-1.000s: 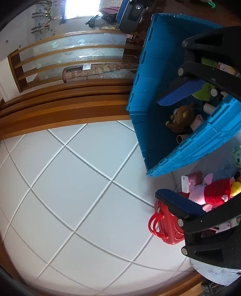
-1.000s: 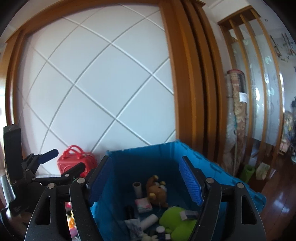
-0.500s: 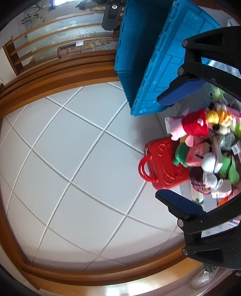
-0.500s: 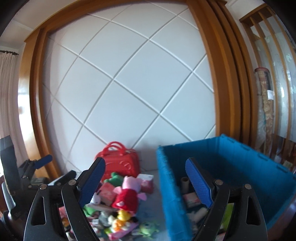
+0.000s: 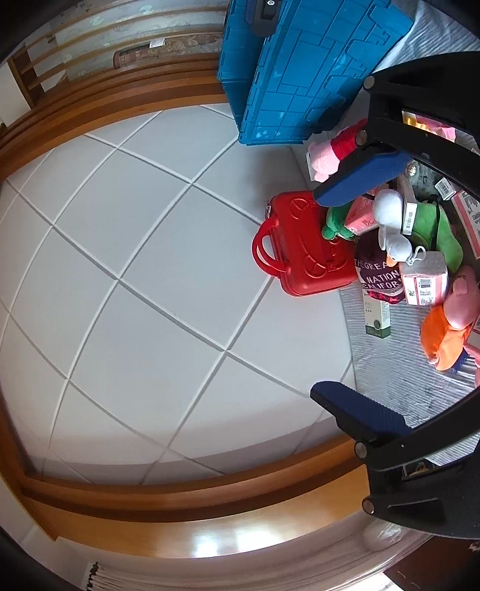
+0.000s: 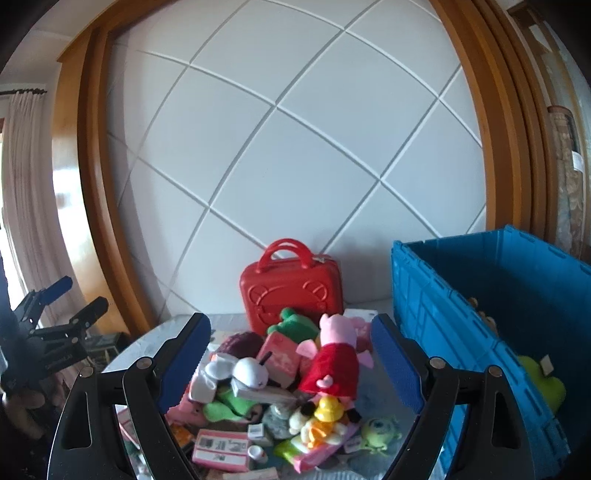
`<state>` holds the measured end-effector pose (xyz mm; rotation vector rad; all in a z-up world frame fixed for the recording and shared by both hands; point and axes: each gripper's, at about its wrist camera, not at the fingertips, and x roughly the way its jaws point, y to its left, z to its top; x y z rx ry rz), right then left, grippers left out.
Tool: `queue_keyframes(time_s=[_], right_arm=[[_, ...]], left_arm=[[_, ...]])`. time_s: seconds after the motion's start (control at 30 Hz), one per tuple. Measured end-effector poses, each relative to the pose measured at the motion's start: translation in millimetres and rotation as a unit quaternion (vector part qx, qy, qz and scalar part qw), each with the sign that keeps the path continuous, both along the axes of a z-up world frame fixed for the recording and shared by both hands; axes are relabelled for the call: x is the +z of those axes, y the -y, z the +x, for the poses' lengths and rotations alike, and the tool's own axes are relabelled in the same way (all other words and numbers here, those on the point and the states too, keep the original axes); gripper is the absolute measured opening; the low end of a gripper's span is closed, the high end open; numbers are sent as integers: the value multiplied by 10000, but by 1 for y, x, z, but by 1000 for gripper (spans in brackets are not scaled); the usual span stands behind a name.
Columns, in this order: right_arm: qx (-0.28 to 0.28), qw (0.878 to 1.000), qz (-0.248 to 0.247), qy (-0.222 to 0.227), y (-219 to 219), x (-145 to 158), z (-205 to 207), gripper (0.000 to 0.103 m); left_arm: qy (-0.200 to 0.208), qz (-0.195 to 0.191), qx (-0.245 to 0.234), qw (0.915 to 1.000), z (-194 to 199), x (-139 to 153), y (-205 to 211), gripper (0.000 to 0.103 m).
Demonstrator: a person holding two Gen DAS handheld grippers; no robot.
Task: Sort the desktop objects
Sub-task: 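Return both grippers to the heap of items, then grasp the cream teddy bear with right gripper while left grasps white plush dog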
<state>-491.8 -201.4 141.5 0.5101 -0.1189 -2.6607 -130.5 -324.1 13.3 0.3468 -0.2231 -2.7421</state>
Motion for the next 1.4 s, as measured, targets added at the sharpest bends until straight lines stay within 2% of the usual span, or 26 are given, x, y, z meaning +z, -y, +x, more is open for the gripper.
queue_keyframes(time_s=[0.2, 0.37, 0.47, 0.5, 0.57, 0.63, 0.7, 0.8, 0.83, 0.87, 1.03, 1.07, 1.1, 1.13, 1.23, 1.3, 1.4], right_arm=[[248, 9991, 345, 93, 16, -32, -25, 89], [763, 9929, 726, 554, 25, -81, -52, 87], [1399, 9795, 1252, 733, 46, -118, -66, 84], [1620, 9729, 1449, 791, 54, -132, -70, 83], [2004, 9580, 1782, 1013, 70, -161, -81, 73], [2248, 9442, 2094, 1185, 83, -190, -93, 73], [2316, 9336, 2454, 1204, 93, -213, -103, 73], [2434, 9154, 2811, 1539, 102, -250, -127, 73], [2444, 9106, 2929, 1589, 103, -259, -133, 69], [2429, 9069, 3051, 1597, 105, -267, -138, 63], [2298, 8933, 3572, 1472, 101, -288, -147, 61], [2269, 8923, 3602, 1503, 100, -292, -151, 61], [2238, 8919, 3593, 1594, 100, -296, -156, 55], [2141, 8921, 3577, 1744, 99, -301, -163, 39], [2122, 9052, 3128, 1942, 88, -294, -170, 32], [2103, 9156, 2821, 1946, 76, -282, -165, 32], [2083, 9313, 2328, 1871, 59, -259, -155, 32]], left_arm=[[116, 109, 28, 9999, -19, -21, 3, 97], [307, 61, -32, 9995, -37, -38, -6, 97], [404, 77, -16, 9992, -47, -46, -9, 97], [421, 94, -12, 9991, -49, -47, -10, 97], [437, 82, -36, 9990, -53, -49, -11, 97], [475, 30, -23, 9989, -58, -52, -12, 97], [569, -19, 12, 9984, -64, -56, -11, 97], [701, 33, 36, 9975, -73, -66, -7, 97], [743, 47, 55, 9972, -75, -70, -6, 97], [798, 55, 80, 9968, -78, -75, -4, 97], [1009, 132, 130, 9947, -92, -91, 4, 97], [1029, 204, 117, 9944, -96, -94, 6, 97], [1050, 278, 93, 9940, -99, -96, 7, 97], [1092, 352, 54, 9934, -104, -100, 9, 97], [1222, 343, -53, 9919, -114, -110, 7, 97], [1296, 296, -106, 9911, -121, -117, 6, 97], [1364, 431, -319, 9892, -132, -127, 6, 97]])
